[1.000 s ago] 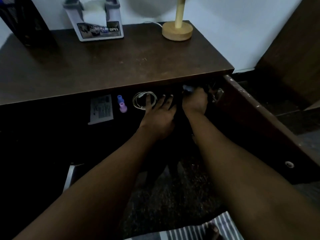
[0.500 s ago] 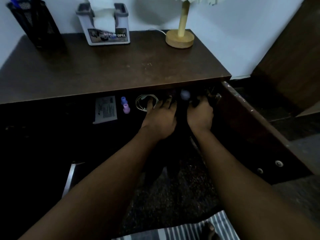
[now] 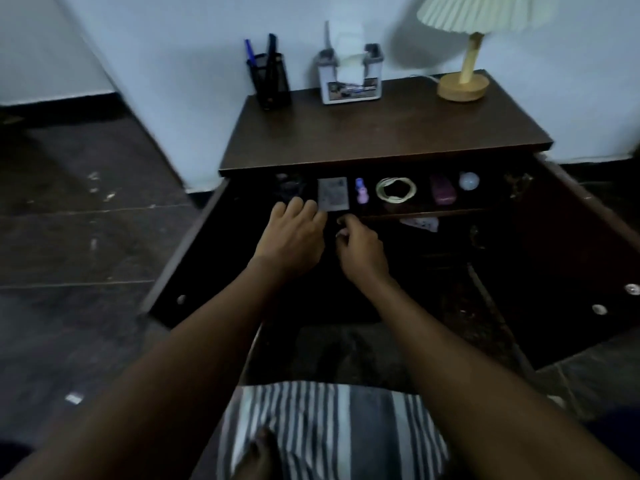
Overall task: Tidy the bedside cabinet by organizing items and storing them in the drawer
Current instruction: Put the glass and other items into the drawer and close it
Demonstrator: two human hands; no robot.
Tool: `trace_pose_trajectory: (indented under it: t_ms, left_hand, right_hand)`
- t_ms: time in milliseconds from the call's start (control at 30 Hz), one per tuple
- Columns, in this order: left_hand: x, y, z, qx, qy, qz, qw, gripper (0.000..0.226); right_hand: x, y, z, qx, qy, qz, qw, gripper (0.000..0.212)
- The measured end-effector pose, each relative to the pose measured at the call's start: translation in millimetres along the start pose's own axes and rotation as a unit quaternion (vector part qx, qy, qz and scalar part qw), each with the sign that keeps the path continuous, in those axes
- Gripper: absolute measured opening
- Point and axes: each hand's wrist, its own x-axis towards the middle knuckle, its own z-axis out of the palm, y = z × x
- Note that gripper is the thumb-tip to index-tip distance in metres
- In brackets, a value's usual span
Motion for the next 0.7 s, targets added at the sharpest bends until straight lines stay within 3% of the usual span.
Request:
trace_pose_trajectory:
  t_ms: [100,200,267,367,500,533,600,700]
  left_hand:
    - [-43,-44,-19,0.032,-0.013,-0.096,0.995,0.025]
    - [-78,-76,-30,0.024,-0.05,-0.241,0.969,0.042]
    - [-92,-86,-37,-0.076,-0.084,-0.377,0.919,0.05]
    - [-94,-94,-42,-0.3,-0.111,-0.508,0.8,0.049]
    - [-87,-89,-46,-0.554,-0.087,-0.517,0.646,0.035]
    - [-84,-84,-45,-0.591,-0.099,-0.504,0.621,0.033]
    - [-75,-70,-42,-0.641,-0.12,-0.471,0.594,0.034]
    - [-48,-41,-34,-0.66,-0.081,-0.456,0.592,0.035]
  right_hand:
    - [-6,-35,32,0.055,-0.069,-0.03,0.996,0.034]
    - [-13,-63,52,0.109,-0.131,-0.068,0.983,0.043]
    - [-19,-78,62,0.142,-0.16,-0.077,0.974,0.046]
    - [-24,-96,69,0.223,-0.178,-0.055,0.957,0.046]
    - [-27,-90,52,0.328,-0.259,0.034,0.908,0.037]
    - [-29,-80,46,0.349,-0.29,0.061,0.889,0.033]
    - [-39,-52,36,0.395,-0.339,0.101,0.847,0.034]
    - [-49,-7,21,0.5,-0.313,0.125,0.797,0.046]
